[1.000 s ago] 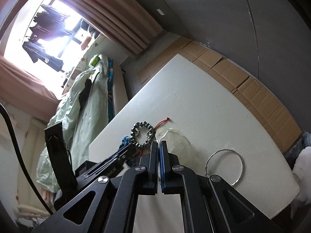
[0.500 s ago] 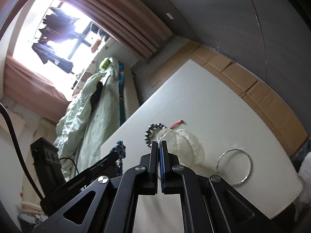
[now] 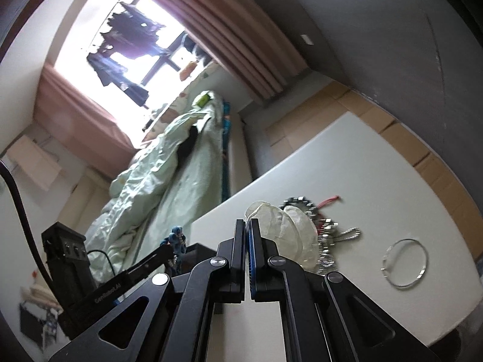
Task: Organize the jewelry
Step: 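Drop the blue bracelet and white pouch into the black box, opening both grippers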
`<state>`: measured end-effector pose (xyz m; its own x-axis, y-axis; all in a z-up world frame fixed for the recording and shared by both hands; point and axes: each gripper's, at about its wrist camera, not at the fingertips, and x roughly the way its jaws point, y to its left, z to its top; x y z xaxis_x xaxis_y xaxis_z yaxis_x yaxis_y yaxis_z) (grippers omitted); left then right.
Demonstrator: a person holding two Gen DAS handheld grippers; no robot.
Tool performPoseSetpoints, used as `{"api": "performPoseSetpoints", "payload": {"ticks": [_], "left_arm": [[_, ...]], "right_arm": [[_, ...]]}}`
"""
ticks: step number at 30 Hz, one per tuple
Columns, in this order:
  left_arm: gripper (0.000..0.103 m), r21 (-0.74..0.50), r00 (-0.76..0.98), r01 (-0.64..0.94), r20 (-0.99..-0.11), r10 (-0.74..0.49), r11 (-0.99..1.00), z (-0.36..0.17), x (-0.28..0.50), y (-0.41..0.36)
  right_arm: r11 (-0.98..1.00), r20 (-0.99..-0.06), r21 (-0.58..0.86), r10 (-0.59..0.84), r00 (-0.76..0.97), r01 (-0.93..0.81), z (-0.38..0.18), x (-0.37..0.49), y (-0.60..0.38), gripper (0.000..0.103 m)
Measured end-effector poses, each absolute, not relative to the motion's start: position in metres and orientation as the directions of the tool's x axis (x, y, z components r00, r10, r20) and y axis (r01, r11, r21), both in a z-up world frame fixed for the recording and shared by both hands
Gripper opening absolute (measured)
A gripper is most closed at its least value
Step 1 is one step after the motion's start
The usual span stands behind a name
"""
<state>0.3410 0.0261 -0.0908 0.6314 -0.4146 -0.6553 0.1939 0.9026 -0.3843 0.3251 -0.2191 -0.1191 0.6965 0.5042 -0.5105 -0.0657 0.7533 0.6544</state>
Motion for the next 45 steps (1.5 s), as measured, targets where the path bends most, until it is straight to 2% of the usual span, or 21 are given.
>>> {"api": "performPoseSetpoints", "payload": {"ticks": [14, 18, 21, 23, 25, 38, 45], "left_arm": [[0.012, -0.371, 0.659, 0.101, -0.670, -0.342, 0.923, -0.097, 0.332, 0.087], [0.012, -0.408, 0.639, 0.086, -0.678, -0.365, 0.909, -0.104, 0.335, 0.098], [0.023, -0.418, 0.628, 0.073, -0.686, -0.368, 0.905, -0.107, 0.338, 0.103], [0.059, -0.432, 0.633, 0.068, -0.678, -0.373, 0.899, -0.105, 0.338, 0.107], [0.071, -0.437, 0.658, 0.070, -0.656, -0.371, 0.897, -0.100, 0.334, 0.109], [0.071, -0.461, 0.695, 0.028, -0.629, -0.348, 0.887, -0.094, 0.327, 0.127], [0.071, -0.481, 0.701, 0.007, -0.623, -0.347, 0.877, -0.094, 0.326, 0.134]], "right_arm": [[0.769, -0.486, 0.603, 0.566, 0.666, -0.213, -0.106, 0.321, -0.179, 0.003], [0.770, -0.491, 0.598, 0.573, 0.657, -0.224, -0.106, 0.321, -0.173, 0.003], [0.762, -0.487, 0.605, 0.584, 0.649, -0.232, -0.106, 0.322, -0.169, 0.003], [0.763, -0.488, 0.598, 0.590, 0.644, -0.245, -0.105, 0.324, -0.164, 0.003], [0.766, -0.493, 0.588, 0.595, 0.635, -0.260, -0.104, 0.326, -0.157, 0.003], [0.703, -0.490, 0.584, 0.703, 0.515, -0.405, -0.098, 0.345, -0.095, 0.003], [0.689, -0.525, 0.579, 0.724, 0.447, -0.435, -0.104, 0.351, -0.061, 0.005]]}}
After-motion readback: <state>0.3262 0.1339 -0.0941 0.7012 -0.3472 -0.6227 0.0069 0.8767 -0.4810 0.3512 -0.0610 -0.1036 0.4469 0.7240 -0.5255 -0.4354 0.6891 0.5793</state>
